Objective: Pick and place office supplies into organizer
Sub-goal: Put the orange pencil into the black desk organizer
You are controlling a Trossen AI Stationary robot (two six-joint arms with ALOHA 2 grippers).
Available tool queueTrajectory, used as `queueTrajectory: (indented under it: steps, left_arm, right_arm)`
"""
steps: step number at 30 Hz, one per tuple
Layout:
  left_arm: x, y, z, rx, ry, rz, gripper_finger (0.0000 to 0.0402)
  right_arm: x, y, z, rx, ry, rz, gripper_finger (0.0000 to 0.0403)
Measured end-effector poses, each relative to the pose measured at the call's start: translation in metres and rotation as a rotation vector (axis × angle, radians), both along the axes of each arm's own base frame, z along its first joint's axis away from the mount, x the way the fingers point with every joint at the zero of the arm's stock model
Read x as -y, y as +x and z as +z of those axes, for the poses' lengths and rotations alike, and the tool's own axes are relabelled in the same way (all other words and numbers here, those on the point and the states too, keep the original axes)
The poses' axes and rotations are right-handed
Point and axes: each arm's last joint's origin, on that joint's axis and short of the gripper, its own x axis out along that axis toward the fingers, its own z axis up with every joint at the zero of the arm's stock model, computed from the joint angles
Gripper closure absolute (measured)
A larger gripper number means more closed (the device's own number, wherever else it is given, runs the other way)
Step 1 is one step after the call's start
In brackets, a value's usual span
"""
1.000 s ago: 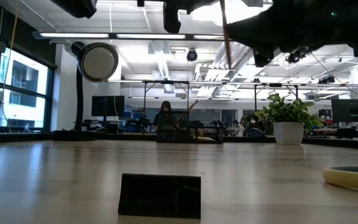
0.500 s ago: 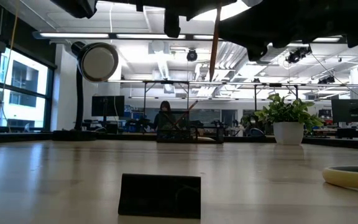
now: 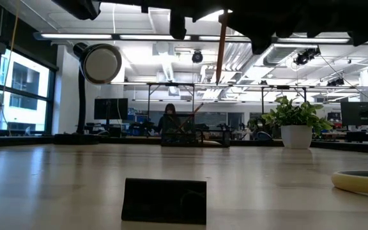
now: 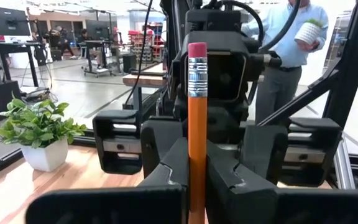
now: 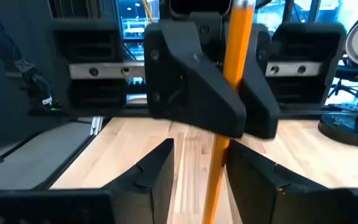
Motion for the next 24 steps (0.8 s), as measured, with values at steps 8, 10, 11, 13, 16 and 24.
queueTrajectory:
  steps: [8, 10, 11, 13, 16, 24]
  left_arm:
    - [0.0, 0.0, 0.001, 0.008, -0.002, -0.005, 0.0399]
    - [0.0, 0.0, 0.001, 0.008, -0.002, -0.009, 0.0399]
    - [0.0, 0.0, 0.001, 0.008, -0.001, -0.008, 0.0399]
    - [0.0, 0.0, 0.001, 0.009, -0.004, -0.01, 0.0396]
    - [0.0, 0.0, 0.0, 0.002, 0.001, -0.004, 0.0394]
    - [-0.001, -0.001, -0.001, -0.042, 0.015, 0.017, 0.037]
  right_arm:
    - [0.004, 0.001, -0.001, -0.008, -0.004, -0.017, 0.0308]
    - [0.006, 0.002, -0.002, -0.019, -0.008, -0.027, 0.0331]
    - [0.008, 0.002, -0.002, -0.023, -0.009, -0.028, 0.0344]
    - [0.01, 0.003, -0.003, -0.028, -0.011, -0.035, 0.0376]
    - [0.012, 0.003, -0.004, -0.037, -0.026, -0.042, 0.0391]
    - [0.013, 0.003, -0.006, -0.059, -0.057, -0.09, 0.0395]
